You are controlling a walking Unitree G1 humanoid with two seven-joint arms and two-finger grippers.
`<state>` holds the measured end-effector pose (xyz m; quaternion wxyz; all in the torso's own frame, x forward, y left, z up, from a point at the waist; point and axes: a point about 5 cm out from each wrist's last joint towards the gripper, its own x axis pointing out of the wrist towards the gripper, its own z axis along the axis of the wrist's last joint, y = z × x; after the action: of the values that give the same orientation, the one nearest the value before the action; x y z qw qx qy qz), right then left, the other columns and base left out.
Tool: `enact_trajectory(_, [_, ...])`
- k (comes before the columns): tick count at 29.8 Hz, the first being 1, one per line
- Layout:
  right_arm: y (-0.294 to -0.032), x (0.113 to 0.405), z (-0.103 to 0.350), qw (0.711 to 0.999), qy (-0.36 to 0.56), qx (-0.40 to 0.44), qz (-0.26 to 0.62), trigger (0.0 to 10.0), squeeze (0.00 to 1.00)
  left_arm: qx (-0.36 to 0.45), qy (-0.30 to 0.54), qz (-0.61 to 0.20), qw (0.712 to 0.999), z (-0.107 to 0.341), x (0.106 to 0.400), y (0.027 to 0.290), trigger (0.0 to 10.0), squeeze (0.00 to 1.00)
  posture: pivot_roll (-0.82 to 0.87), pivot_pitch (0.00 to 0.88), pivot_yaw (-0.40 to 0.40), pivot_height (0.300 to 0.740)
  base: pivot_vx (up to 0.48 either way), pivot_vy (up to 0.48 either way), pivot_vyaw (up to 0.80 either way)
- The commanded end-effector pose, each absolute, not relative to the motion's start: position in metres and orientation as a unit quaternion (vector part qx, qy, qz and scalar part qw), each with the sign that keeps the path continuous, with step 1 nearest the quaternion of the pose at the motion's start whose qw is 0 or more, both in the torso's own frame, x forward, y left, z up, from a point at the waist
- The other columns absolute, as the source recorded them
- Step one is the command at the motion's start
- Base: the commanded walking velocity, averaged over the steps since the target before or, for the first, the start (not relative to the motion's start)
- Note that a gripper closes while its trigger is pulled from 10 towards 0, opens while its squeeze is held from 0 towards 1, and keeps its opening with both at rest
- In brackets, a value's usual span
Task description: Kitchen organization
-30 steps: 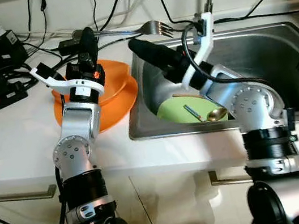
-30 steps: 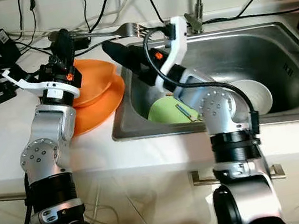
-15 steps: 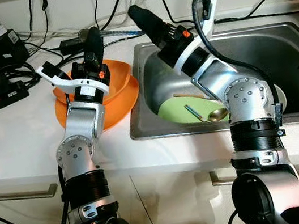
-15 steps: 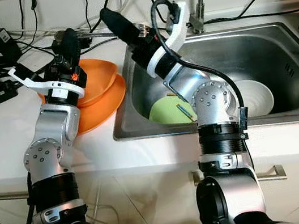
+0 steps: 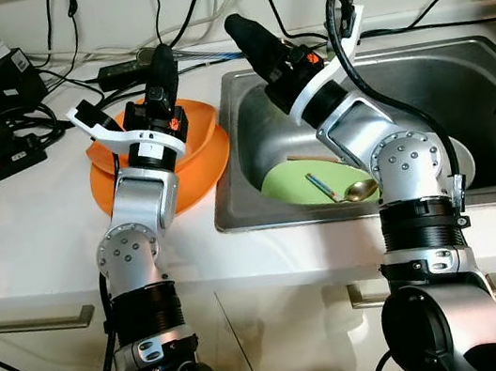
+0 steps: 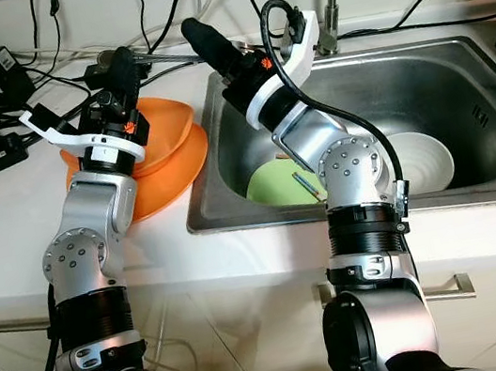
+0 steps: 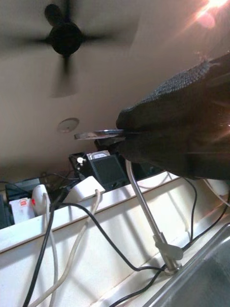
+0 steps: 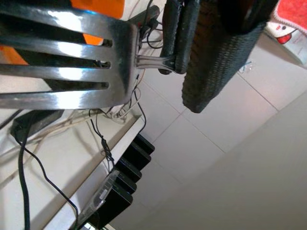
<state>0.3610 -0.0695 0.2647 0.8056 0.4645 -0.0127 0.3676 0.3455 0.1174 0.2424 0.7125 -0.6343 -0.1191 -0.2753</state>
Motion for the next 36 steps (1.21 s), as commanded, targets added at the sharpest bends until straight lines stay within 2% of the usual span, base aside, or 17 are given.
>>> enact_trajectory(1, [-0.0658,0.3623,0.2743,0.803,-0.02,0.465,0.373,0.0,0.0,-0.645,-0.104,-0.277,0.705,0.2364,0.3425,0.1043,0.0,0.0,-0.08,0.027,0.059,0.74,0.0,0.0,0.0])
enact_trajectory(32, [-0.0594,0.3613,0.2697,0.804,-0.003,0.462,0.374,0.0,0.0,-0.631,-0.097,-0.275,0.719,0.2338,0.3438,0.1001,0.0,0.0,-0.08,0.025,0.06,0.74,0.0,0.0,0.0])
enact_trajectory(34, [-0.0597,0.3615,0.2693,0.805,-0.002,0.462,0.373,0.0,0.0,-0.622,-0.094,-0.271,0.728,0.2331,0.3445,0.0995,0.0,0.0,-0.08,0.025,0.061,0.74,0.0,0.0,0.0])
enact_trajectory(35, [-0.0598,0.3616,0.2693,0.805,-0.002,0.462,0.372,0.0,0.0,-0.619,-0.091,-0.272,0.731,0.2325,0.3447,0.0987,2.8,0.11,-0.08,0.025,0.061,0.74,0.0,0.0,0.0])
enact_trajectory(36, [-0.0599,0.3617,0.2693,0.805,-0.002,0.462,0.372,0.0,0.0,-0.618,-0.089,-0.272,0.732,0.2322,0.3448,0.0982,2.8,0.11,-0.08,0.025,0.061,0.74,0.0,0.0,0.0])
